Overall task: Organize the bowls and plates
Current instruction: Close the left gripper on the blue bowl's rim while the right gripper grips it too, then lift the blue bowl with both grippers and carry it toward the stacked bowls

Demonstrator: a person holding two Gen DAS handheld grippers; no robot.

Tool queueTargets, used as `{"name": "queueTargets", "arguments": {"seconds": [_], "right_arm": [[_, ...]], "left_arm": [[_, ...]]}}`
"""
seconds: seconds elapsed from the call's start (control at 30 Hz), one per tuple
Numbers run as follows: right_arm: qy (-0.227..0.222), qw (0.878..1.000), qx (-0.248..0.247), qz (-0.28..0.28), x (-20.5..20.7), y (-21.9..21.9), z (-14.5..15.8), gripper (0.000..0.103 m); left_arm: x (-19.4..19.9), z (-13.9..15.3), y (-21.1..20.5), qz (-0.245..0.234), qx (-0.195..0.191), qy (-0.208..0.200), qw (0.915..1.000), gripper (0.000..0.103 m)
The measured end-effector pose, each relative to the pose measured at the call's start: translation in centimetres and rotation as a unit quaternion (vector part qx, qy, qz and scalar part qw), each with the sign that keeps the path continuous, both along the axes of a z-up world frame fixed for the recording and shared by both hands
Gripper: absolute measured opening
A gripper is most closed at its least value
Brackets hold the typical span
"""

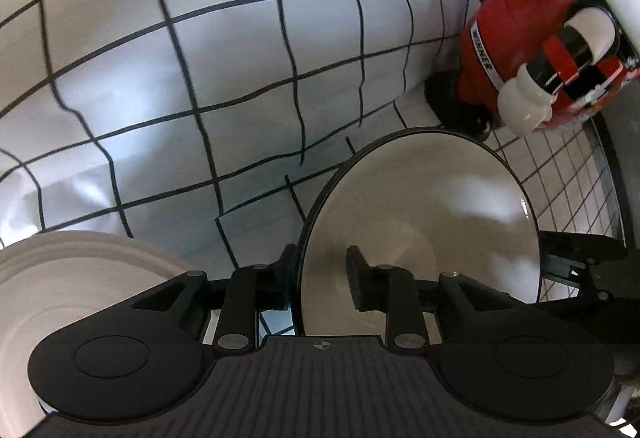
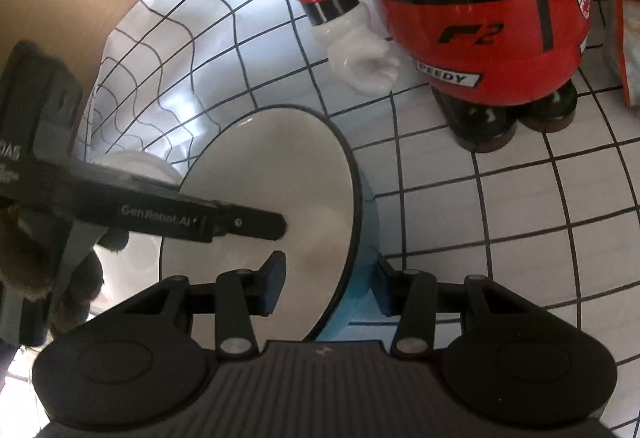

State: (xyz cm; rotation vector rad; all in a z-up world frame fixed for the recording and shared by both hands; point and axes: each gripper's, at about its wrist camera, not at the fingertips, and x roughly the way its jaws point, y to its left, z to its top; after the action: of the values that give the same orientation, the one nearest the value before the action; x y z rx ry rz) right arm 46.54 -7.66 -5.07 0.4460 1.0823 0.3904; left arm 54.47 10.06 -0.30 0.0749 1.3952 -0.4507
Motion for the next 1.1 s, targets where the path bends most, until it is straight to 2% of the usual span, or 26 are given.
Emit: {"name": "queueTargets", "arguments": {"seconds": [0.2, 0.67, 0.77, 0.93, 1.1], "right_arm": [[0.008, 1.0, 0.019, -0.014, -0.5, -0.8, -0.2, 0.044], [-0.001, 0.999, 0.019, -0.026, -0.8, -0.7, -0.2, 0.044], [0.001, 0.999, 0.027, -0.031, -0.8, -0.9, -0.3, 0.044], [0.002, 0.999, 0.032, -0.031, -0.8, -1.1, -0.3, 0.044], [-0.001, 0.999, 0.027, -0.04, -1.1, -1.6, -0.2, 0.044]], "left_arm": [[0.6, 0.0, 0.1, 0.02, 0.005, 0.025, 0.9995, 0.029], [0.2, 0.0, 0.9, 0.073, 0.001, 0.024, 0.9971, 0.028], [0.0, 0.1, 0.5, 0.055, 0.013, 0.02, 0.9982, 0.032], [0.8, -0.3, -1.1, 0.037, 0.044, 0.072, 0.9957, 0.039], [0.6, -0.1, -1.0, 0.017, 0.043, 0.066, 0.9967, 0.039]]}}
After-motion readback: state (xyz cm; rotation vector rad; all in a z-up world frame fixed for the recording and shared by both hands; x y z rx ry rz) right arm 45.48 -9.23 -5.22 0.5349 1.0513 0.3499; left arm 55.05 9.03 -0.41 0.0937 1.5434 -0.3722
